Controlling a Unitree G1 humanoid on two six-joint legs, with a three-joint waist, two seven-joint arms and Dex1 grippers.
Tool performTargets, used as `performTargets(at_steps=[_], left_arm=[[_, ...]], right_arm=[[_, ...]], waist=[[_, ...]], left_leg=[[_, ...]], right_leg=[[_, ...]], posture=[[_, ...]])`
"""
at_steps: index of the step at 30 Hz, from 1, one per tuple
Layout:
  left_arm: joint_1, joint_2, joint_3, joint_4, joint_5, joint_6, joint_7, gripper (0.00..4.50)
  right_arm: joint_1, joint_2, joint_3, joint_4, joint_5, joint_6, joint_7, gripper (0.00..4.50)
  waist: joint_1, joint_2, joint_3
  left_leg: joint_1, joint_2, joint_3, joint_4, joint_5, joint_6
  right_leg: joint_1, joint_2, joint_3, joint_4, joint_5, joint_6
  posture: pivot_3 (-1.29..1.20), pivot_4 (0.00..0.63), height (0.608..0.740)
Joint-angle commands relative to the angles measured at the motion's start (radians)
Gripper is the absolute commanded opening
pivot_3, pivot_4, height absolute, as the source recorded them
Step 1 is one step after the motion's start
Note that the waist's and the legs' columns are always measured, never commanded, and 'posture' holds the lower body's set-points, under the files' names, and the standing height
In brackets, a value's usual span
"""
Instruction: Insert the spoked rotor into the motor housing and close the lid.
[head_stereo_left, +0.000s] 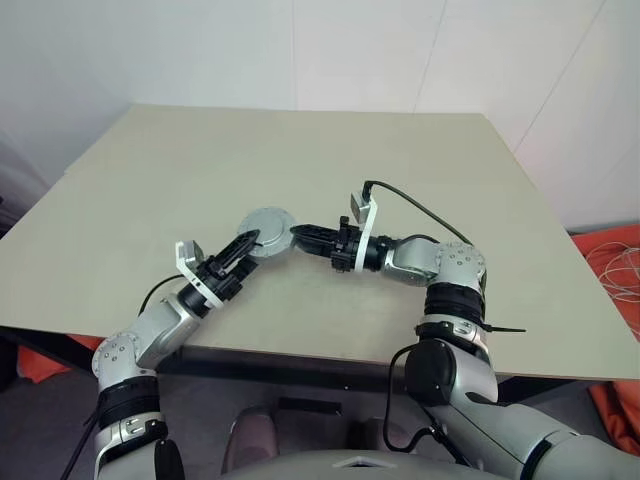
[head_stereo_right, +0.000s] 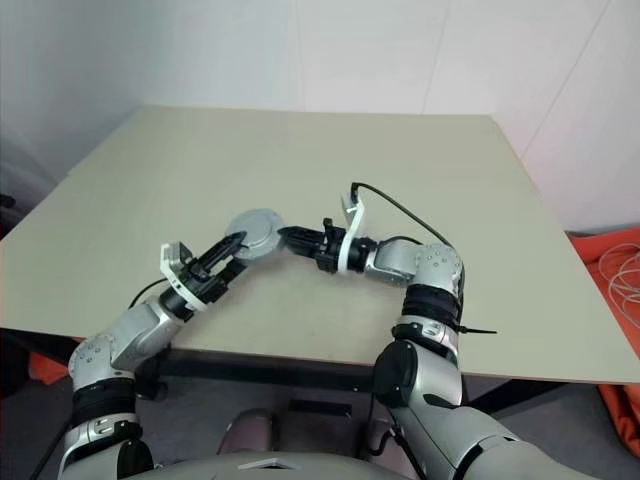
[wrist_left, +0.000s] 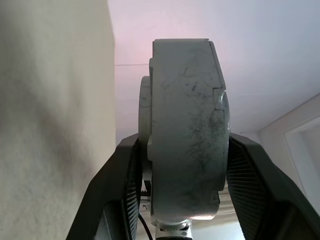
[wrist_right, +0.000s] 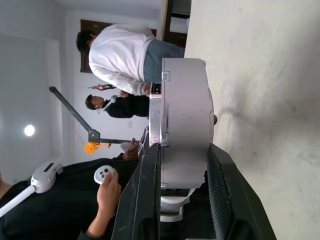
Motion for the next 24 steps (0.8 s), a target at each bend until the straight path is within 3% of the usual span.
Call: performTargets(at_steps=[1,9,15,19,24], left_arm=[[-0.004,0.009,-0.008,-0.028,-0.040,-0.022,-0.005,2.04],[0.008,0.018,-0.019,-0.042,-0.060,-0.049,0.004,2.04],[-0.007,0.007,0.008,-0.087,-0.039,-0.158,0.047,2.04],[-0.048,0.008,0.031,-0.140,-0.016,-0.267,0.092,2.04],[-0.111,0.007,0.078,-0.135,0.053,-0.437,0.196,2.04]], right_arm=[[0.007,0.004,0.043,-0.088,0.023,-0.010,0.028,1.77],[0.047,-0.043,0.085,-0.069,-0.042,-0.024,0.013,4.48],[0.061,-0.111,0.156,-0.122,-0.071,-0.051,0.069,4.50],[0.102,-0.250,0.410,-0.270,-0.156,-0.181,0.211,4.50],[0.167,-0.457,0.730,-0.472,-0.343,-0.585,0.510,4.50]], waist=[[0.000,0.000,0.000],[0.000,0.000,0.000],[0.000,0.000,0.000],[0.003,0.000,0.000],[0.008,-0.001,0.000]], left_leg=[[0.000,0.000,0.000,0.000,0.000,0.000],[0.001,0.000,0.000,0.001,0.000,0.000],[0.001,0.000,0.000,0.002,0.000,0.000],[0.000,0.000,-0.001,0.003,0.000,0.000],[0.001,0.000,-0.001,0.006,0.000,0.001]], right_leg=[[0.000,0.000,0.000,0.000,0.000,0.000],[0.002,0.000,0.000,0.000,0.001,0.002],[0.002,0.000,0.000,0.000,0.001,0.002],[0.003,0.000,0.000,0.000,0.002,0.003],[0.007,0.000,-0.001,-0.001,0.002,0.004]], posture=[[0.00,0.000,0.740],[0.00,0.000,0.740],[0.00,0.000,0.740],[0.00,0.000,0.740],[0.00,0.000,0.740]])
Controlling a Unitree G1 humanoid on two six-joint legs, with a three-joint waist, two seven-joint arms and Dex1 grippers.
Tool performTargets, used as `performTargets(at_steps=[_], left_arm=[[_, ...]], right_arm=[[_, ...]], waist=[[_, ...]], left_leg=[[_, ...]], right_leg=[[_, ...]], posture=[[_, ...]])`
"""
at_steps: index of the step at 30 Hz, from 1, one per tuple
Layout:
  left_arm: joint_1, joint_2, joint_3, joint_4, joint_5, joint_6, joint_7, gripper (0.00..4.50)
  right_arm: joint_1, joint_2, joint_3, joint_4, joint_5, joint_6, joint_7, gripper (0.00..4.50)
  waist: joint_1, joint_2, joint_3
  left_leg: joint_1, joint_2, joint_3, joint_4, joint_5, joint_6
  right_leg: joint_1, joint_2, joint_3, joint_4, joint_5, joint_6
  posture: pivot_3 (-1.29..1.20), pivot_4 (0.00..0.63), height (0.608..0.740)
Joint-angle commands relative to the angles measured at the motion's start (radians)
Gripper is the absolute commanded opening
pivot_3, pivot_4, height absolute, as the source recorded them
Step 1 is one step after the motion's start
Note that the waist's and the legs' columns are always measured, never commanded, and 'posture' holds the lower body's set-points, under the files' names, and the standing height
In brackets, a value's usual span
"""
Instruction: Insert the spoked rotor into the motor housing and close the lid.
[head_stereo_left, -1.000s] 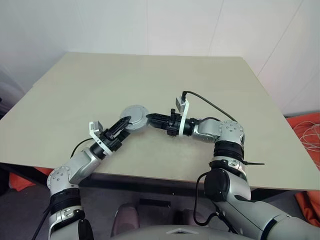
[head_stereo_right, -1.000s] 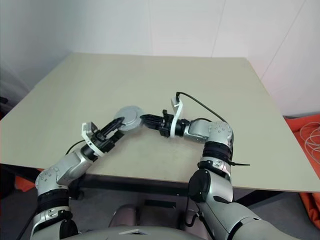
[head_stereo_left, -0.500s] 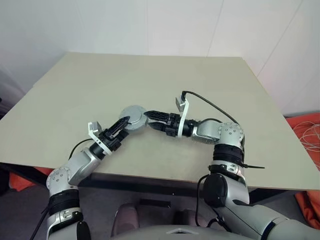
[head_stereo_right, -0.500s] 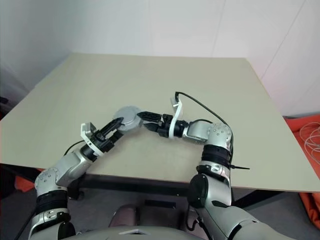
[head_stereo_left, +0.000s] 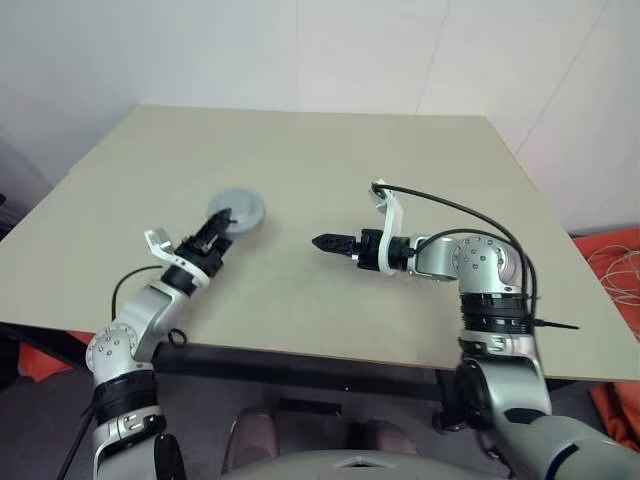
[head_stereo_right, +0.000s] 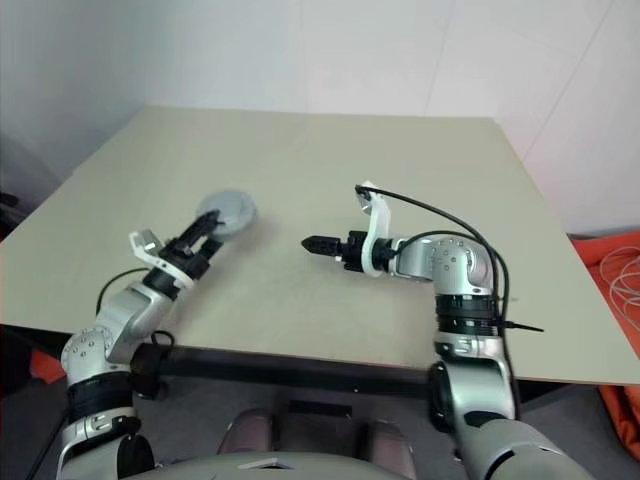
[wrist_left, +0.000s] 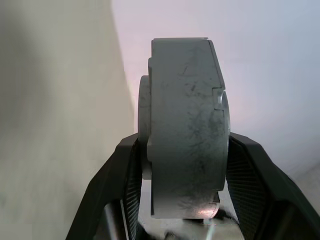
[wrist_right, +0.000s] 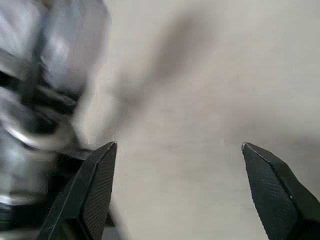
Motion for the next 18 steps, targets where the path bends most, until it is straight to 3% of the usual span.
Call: performTargets(at_steps=[1,7,18], left_arm=[[-0.059,0.003,0.052,-0.048,0.013,-0.108,0.056,2.04],[-0.090,0.001,0.078,-0.025,0.017,-0.176,0.093,2.04],[-0.179,-0.045,0.162,0.176,0.183,-0.420,0.213,2.04]], right_arm=[[0.033,-0.063,0.135,-0.149,-0.093,-0.287,0.206,4.50],[0.102,-0.098,0.203,-0.166,-0.209,-0.649,0.394,4.50],[0.128,-0.122,0.228,-0.135,-0.268,-0.781,0.523,4.50]], waist=[[0.000,0.000,0.000],[0.002,-0.005,0.000],[-0.004,-0.016,0.000]], left_leg=[[0.000,0.000,0.000,0.001,-0.001,0.001],[-0.001,0.000,0.000,0.006,-0.003,0.005],[0.000,0.000,-0.001,0.011,-0.004,0.008]], right_leg=[[0.001,0.000,0.000,0.000,0.000,0.000],[0.001,0.000,0.000,0.000,0.000,0.002],[0.004,-0.001,0.000,0.000,0.002,0.004]], posture=[[0.00,0.000,0.740],[0.00,0.000,0.740],[0.00,0.000,0.740]])
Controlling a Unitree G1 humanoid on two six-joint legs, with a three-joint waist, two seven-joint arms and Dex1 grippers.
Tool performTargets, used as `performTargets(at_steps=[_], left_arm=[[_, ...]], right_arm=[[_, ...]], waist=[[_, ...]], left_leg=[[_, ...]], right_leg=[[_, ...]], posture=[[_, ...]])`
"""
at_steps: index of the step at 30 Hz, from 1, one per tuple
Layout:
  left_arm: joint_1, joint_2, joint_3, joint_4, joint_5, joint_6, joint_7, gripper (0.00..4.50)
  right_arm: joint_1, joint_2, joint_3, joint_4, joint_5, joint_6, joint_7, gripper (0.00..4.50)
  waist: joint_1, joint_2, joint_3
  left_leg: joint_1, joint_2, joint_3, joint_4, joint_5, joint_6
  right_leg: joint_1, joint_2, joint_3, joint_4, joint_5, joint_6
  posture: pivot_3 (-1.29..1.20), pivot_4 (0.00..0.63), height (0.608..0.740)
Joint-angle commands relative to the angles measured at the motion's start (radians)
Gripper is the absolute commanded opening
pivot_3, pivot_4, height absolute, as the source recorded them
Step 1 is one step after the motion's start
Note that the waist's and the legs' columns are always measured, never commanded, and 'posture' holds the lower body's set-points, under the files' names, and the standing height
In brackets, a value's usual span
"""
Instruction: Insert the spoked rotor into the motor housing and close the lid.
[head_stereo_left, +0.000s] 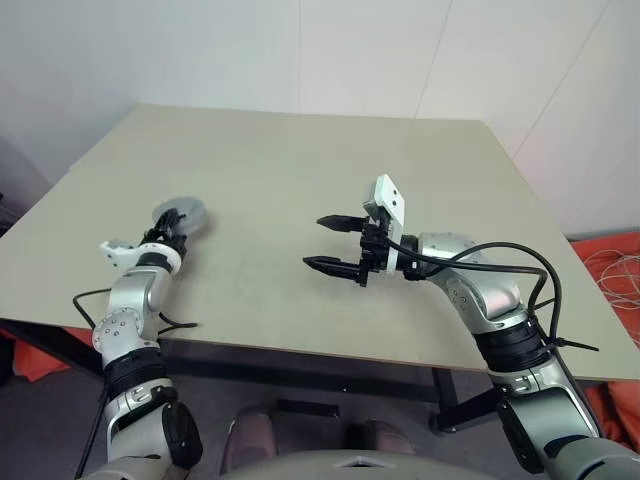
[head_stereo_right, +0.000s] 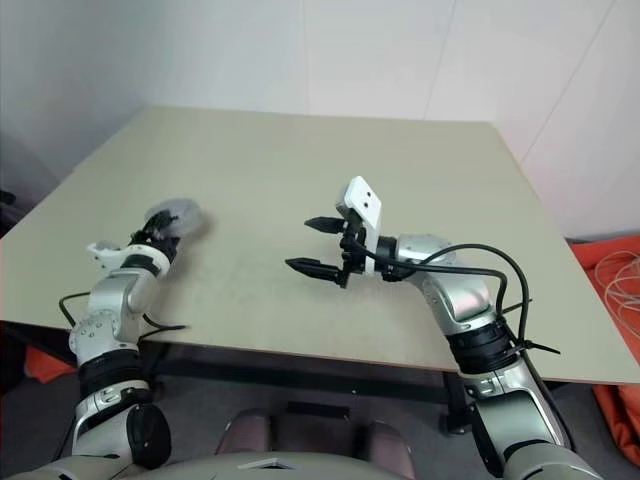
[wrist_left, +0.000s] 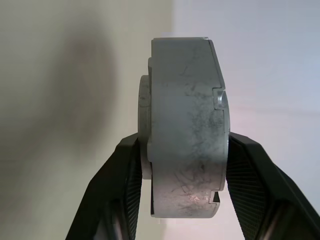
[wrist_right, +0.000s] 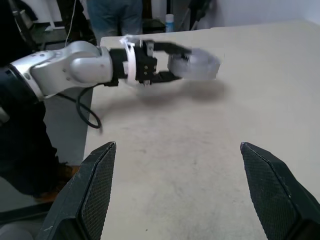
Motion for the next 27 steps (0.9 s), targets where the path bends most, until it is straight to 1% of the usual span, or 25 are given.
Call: performTargets(at_steps=[1,8,16,18,20,22,23,24,27], left_arm=[[-0.070,0.004,0.014,-0.003,0.025,-0.030,-0.006,2.04],[-0.090,-0.027,0.026,0.010,0.041,-0.019,0.027,2.04],[-0.046,-0.077,0.035,-0.072,0.054,-0.023,0.119,2.04],[-0.021,-0.082,0.022,-0.111,0.063,-0.005,0.154,2.76],[-0.003,-0.106,0.023,-0.161,0.051,-0.013,0.181,3.31],[0.029,-0.132,0.009,-0.222,0.069,-0.019,0.260,3.99],[0.046,-0.154,0.008,-0.254,0.068,-0.026,0.325,4.28],[0.058,-0.170,0.007,-0.277,0.065,-0.031,0.370,4.47],[0.100,-0.223,-0.005,-0.379,0.083,-0.067,0.489,4.47]], right_arm=[[-0.005,-0.009,-0.011,-0.005,-0.008,-0.038,0.024,4.50],[0.003,-0.016,-0.003,-0.003,-0.032,-0.058,0.052,4.50],[0.014,-0.023,0.016,0.022,-0.095,-0.100,0.066,4.50],[0.017,-0.025,0.019,0.025,-0.102,-0.110,0.073,4.50],[0.020,-0.027,0.022,0.028,-0.107,-0.113,0.078,4.50],[0.022,-0.032,0.020,0.028,-0.102,-0.104,0.089,4.50],[0.022,-0.034,0.018,0.030,-0.104,-0.105,0.090,4.50],[0.022,-0.035,0.017,0.031,-0.106,-0.106,0.091,4.50],[0.021,-0.039,0.012,0.036,-0.108,-0.109,0.094,4.50]], waist=[[0.000,-0.003,0.000],[-0.001,-0.004,0.000],[-0.003,-0.004,0.000],[-0.004,-0.004,0.000],[-0.005,-0.004,0.000],[-0.005,-0.004,0.000],[-0.006,-0.004,0.000],[-0.006,-0.004,-0.001],[-0.007,-0.003,-0.001]], left_leg=[[0.000,0.000,0.000,0.000,0.000,0.000],[0.000,0.000,-0.001,0.000,-0.001,0.001],[0.001,0.000,-0.001,0.001,-0.001,0.002],[0.001,0.000,0.000,0.001,-0.001,0.002],[0.001,0.000,0.000,0.001,-0.001,0.002],[0.001,0.000,0.000,0.001,-0.002,0.003],[0.001,0.000,0.000,0.001,-0.002,0.003],[0.001,0.000,0.000,0.001,-0.002,0.003],[0.002,0.000,0.001,0.001,-0.003,0.005]], right_leg=[[0.000,0.000,0.000,0.000,0.000,0.000],[0.000,-0.001,0.000,0.000,0.000,-0.001],[0.002,-0.003,0.000,0.001,0.000,-0.001],[0.002,-0.003,0.000,0.001,0.000,-0.001],[0.002,-0.003,0.000,0.001,0.000,-0.001],[0.002,-0.003,0.000,0.000,0.000,-0.001],[0.002,-0.003,0.000,0.000,0.000,-0.001],[0.003,-0.003,0.000,0.000,0.000,-0.001],[0.006,-0.003,0.000,0.000,0.000,-0.001]], posture=[[0.00,0.000,0.740],[0.00,0.000,0.740],[0.00,0.000,0.740],[0.00,0.000,0.740],[0.00,0.000,0.740],[0.00,0.000,0.740],[0.00,0.000,0.740],[0.00,0.000,0.740],[0.00,0.000,0.740]])
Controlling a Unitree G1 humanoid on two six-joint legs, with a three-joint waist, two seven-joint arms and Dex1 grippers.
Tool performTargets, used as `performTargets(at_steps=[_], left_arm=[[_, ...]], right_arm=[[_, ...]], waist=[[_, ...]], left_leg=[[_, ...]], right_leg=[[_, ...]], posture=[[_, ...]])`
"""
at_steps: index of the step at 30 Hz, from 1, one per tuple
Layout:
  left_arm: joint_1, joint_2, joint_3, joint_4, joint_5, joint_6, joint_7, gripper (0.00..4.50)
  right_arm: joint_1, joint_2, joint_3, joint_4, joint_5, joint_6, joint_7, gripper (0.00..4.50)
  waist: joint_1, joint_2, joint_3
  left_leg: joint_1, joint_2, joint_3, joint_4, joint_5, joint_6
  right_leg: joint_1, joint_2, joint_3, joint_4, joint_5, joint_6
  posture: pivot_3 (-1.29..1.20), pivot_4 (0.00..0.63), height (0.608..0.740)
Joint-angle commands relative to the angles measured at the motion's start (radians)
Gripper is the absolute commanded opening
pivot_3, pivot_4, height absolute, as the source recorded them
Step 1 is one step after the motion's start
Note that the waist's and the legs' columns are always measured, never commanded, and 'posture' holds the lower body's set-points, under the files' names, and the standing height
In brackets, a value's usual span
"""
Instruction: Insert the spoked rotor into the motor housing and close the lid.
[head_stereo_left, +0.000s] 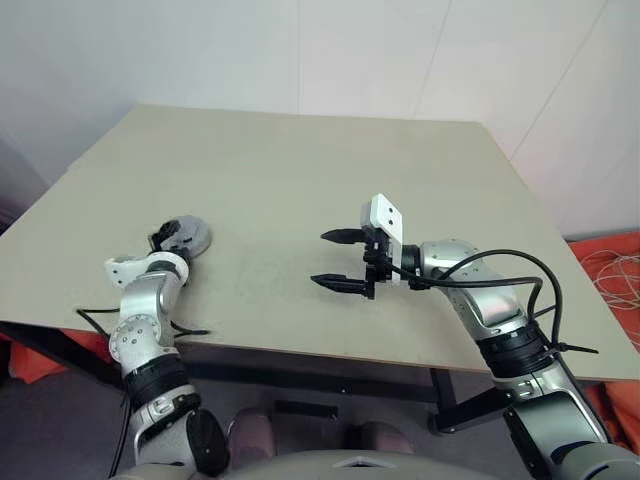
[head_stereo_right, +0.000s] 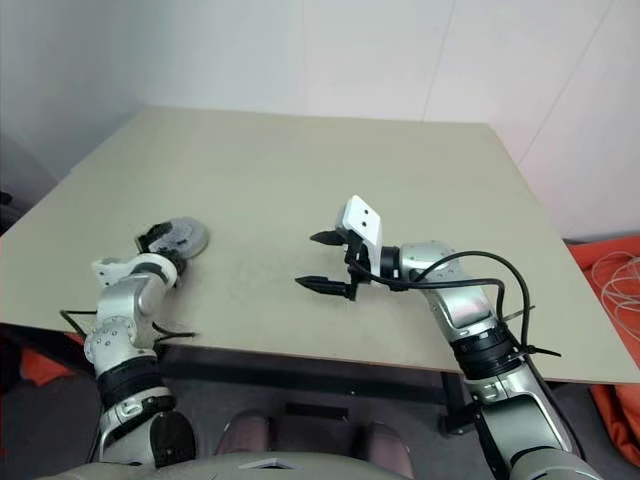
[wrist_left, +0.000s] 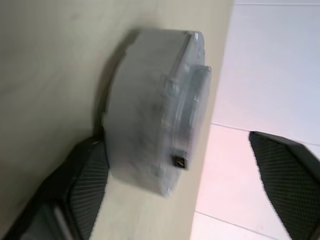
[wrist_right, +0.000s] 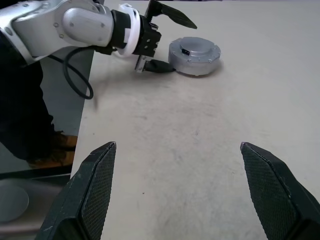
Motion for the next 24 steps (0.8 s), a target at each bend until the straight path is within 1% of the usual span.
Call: performTargets(at_steps=[1,3,4,5,6,7,9,11,12,14,15,16,18,20,22,24], left_arm=[[0.064,-0.058,-0.036,-0.125,0.034,-0.031,0.175,4.47],[0.102,-0.077,-0.095,-0.205,0.054,-0.001,0.252,4.47],[0.119,-0.066,-0.134,-0.232,0.070,0.031,0.268,4.47],[0.136,-0.029,-0.183,-0.253,0.105,0.081,0.261,4.47],[0.154,0.049,-0.257,-0.273,0.173,0.153,0.212,4.47],[0.162,0.132,-0.332,-0.289,0.235,0.220,0.141,4.47],[0.162,0.329,-0.515,-0.333,0.411,0.289,-0.062,4.47],[0.154,0.478,-0.646,-0.338,0.575,0.285,-0.208,4.47],[0.156,0.538,-0.702,-0.325,0.687,0.207,-0.298,4.47],[0.187,0.698,-0.824,-0.287,0.891,0.037,-0.568,4.47],[0.210,0.757,-0.858,-0.246,0.986,-0.092,-0.684,4.47],[0.231,0.778,-0.853,-0.201,1.029,-0.184,-0.753,4.47],[0.244,0.766,-0.791,-0.119,1.037,-0.261,-0.818,4.47],[0.242,0.760,-0.740,-0.034,1.065,-0.360,-0.880,4.47],[0.241,0.759,-0.699,0.029,1.034,-0.413,-1.006,4.47],[0.237,0.748,-0.661,0.094,1.020,-0.474,-1.099,4.47]], right_arm=[[-0.012,-0.011,-0.018,-0.006,0.004,-0.019,0.007,4.50],[-0.017,-0.014,-0.021,0.005,-0.001,-0.022,0.006,4.50],[-0.019,-0.015,-0.022,0.011,-0.003,-0.025,0.006,4.50],[-0.021,-0.016,-0.023,0.017,-0.006,-0.029,0.005,4.50],[-0.024,-0.017,-0.025,0.027,-0.011,-0.035,0.002,4.50],[-0.026,-0.018,-0.028,0.037,-0.014,-0.040,-0.002,4.50],[-0.035,-0.020,-0.045,0.072,-0.001,-0.015,-0.002,4.50],[-0.038,-0.019,-0.059,0.109,-0.005,-0.024,-0.015,4.50],[-0.036,-0.018,-0.066,0.134,-0.012,-0.040,-0.022,4.50],[-0.021,0.004,-0.112,0.223,-0.012,-0.096,-0.062,4.50],[-0.013,0.011,-0.128,0.276,-0.022,-0.147,-0.078,4.50],[-0.007,0.017,-0.139,0.319,-0.035,-0.190,-0.094,4.50],[-0.002,0.034,-0.154,0.377,-0.058,-0.279,-0.123,4.50],[0.000,0.056,-0.173,0.392,-0.045,-0.300,-0.135,4.50],[0.010,0.062,-0.170,0.389,-0.067,-0.335,-0.151,4.50],[0.018,0.065,-0.171,0.386,-0.071,-0.338,-0.157,4.50]], waist=[[-0.001,0.000,0.000],[-0.002,0.000,-0.001],[-0.001,0.000,-0.001],[-0.001,0.000,-0.001],[-0.001,0.000,-0.001],[0.000,0.000,-0.001],[-0.001,0.000,-0.001],[-0.001,0.000,-0.001],[-0.001,0.002,-0.002],[-0.002,0.002,-0.002],[-0.003,0.002,-0.002],[-0.006,0.003,-0.002],[-0.013,0.006,-0.003],[-0.020,0.006,-0.002],[-0.028,0.006,-0.002],[-0.029,0.007,-0.002]], left_leg=[[0.000,0.000,0.000,0.000,0.000,0.000],[0.000,0.000,0.000,0.001,0.000,0.000],[0.000,0.000,0.000,0.001,0.000,0.000],[0.000,0.000,0.000,0.001,0.000,0.000],[0.000,0.000,0.000,0.001,0.000,0.001],[0.000,0.000,0.000,0.001,-0.001,0.001],[0.000,0.000,-0.001,0.001,-0.001,0.001],[-0.002,0.001,-0.002,0.002,0.001,0.000],[-0.001,0.001,-0.002,0.002,0.001,0.000],[0.000,0.000,-0.001,0.002,0.000,0.000],[0.000,0.001,-0.001,0.002,0.000,0.000],[0.000,0.001,-0.001,0.002,0.000,0.001],[0.000,0.000,0.000,0.002,-0.001,0.002],[-0.001,0.000,0.000,0.002,-0.001,0.002],[-0.001,0.000,0.000,0.001,-0.001,0.001],[0.000,0.000,0.000,0.000,-0.001,0.001]], right_leg=[[0.000,0.000,0.000,0.000,0.000,0.000],[0.000,0.000,0.000,0.000,0.000,0.000],[0.000,0.000,0.000,0.000,0.000,0.000],[0.000,0.000,0.000,0.000,0.000,0.000],[0.000,0.000,0.000,0.000,0.000,0.001],[0.000,0.000,0.000,0.000,0.000,0.001],[-0.003,0.002,-0.001,0.001,0.000,0.001],[-0.006,0.004,-0.002,0.001,0.000,0.001],[-0.005,0.004,-0.002,0.001,0.000,0.001],[-0.004,0.001,0.000,0.001,0.000,0.001],[-0.004,0.001,0.000,0.000,0.000,0.001],[-0.005,0.001,0.000,0.000,0.000,0.001],[-0.005,0.000,0.001,0.000,0.000,0.001],[-0.006,0.000,0.001,0.002,0.000,0.000],[-0.007,0.000,0.000,0.004,0.001,-0.002],[-0.007,0.000,0.000,0.004,0.001,-0.003]], posture=[[0.00,0.000,0.740],[0.00,0.000,0.740],[0.00,0.000,0.740],[0.00,0.000,0.740],[0.00,0.000,0.740],[0.00,0.000,0.740],[0.00,0.000,0.740],[0.00,0.000,0.740],[0.00,0.000,0.740],[0.00,0.000,0.740],[0.00,0.000,0.740],[0.00,0.000,0.740],[0.00,0.000,0.740],[0.00,0.000,0.740],[0.00,0.000,0.740],[0.00,0.000,0.740]])
